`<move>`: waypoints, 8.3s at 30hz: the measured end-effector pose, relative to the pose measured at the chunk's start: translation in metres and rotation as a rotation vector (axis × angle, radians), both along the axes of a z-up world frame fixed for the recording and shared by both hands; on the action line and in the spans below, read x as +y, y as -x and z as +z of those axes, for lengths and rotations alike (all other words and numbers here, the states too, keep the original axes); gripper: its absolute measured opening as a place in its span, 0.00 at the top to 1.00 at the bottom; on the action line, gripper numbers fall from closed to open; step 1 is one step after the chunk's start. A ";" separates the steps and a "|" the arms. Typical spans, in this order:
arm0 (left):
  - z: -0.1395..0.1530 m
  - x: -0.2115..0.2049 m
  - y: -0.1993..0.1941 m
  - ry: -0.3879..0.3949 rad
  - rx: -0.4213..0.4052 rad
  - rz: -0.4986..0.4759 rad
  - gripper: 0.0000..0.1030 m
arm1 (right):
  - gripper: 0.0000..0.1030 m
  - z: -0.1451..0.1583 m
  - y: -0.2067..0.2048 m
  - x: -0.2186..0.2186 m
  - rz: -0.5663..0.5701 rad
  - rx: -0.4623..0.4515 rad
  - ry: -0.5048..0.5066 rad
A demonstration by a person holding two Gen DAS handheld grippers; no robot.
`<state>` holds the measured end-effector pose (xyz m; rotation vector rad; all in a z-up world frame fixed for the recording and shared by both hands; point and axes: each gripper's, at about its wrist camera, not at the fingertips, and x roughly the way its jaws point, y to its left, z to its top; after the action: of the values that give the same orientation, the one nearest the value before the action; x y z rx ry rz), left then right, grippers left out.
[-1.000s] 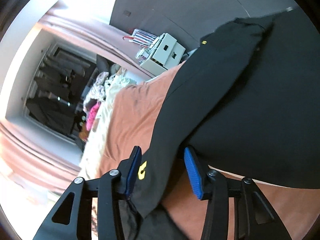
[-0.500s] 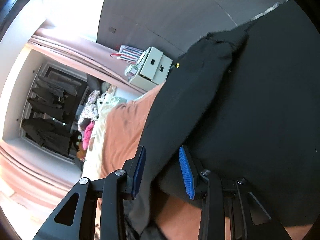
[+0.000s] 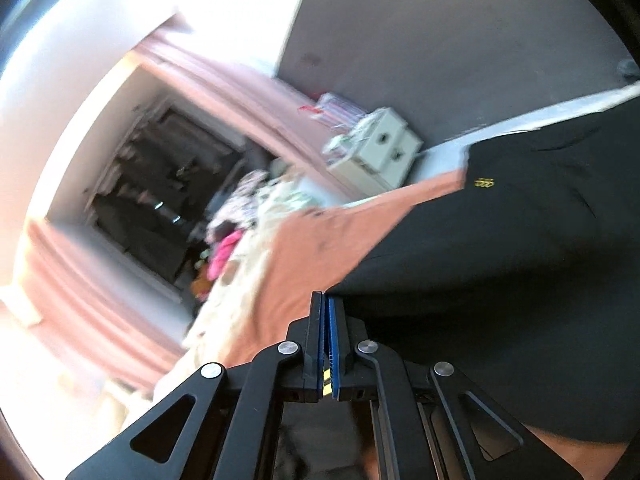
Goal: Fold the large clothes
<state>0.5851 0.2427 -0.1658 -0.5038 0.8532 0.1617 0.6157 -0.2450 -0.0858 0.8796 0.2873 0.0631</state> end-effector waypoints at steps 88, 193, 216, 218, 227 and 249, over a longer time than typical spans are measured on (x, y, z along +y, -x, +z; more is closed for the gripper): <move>-0.001 0.113 0.063 0.110 -0.042 0.288 0.39 | 0.20 -0.062 -0.002 0.471 1.095 0.231 0.404; 0.051 0.031 0.312 -0.029 -0.069 0.136 0.39 | 0.22 -0.092 0.216 0.092 0.421 0.401 0.276; 0.005 0.021 0.397 0.028 -0.128 0.172 0.04 | 0.00 -0.097 0.291 0.065 0.382 0.413 0.489; -0.003 0.022 0.395 0.035 -0.121 0.166 0.08 | 0.01 -0.105 0.291 0.060 0.388 0.417 0.463; -0.048 0.029 0.367 0.098 -0.042 0.147 0.30 | 0.18 -0.147 0.266 0.038 0.403 0.456 0.292; -0.079 0.035 0.357 0.436 -0.083 0.127 0.31 | 0.26 -0.176 0.236 0.051 0.559 0.328 0.021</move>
<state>0.2281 0.2778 -0.2452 -0.9675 0.7762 0.0691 0.3800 -0.1942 -0.2618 0.7661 0.8351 0.4351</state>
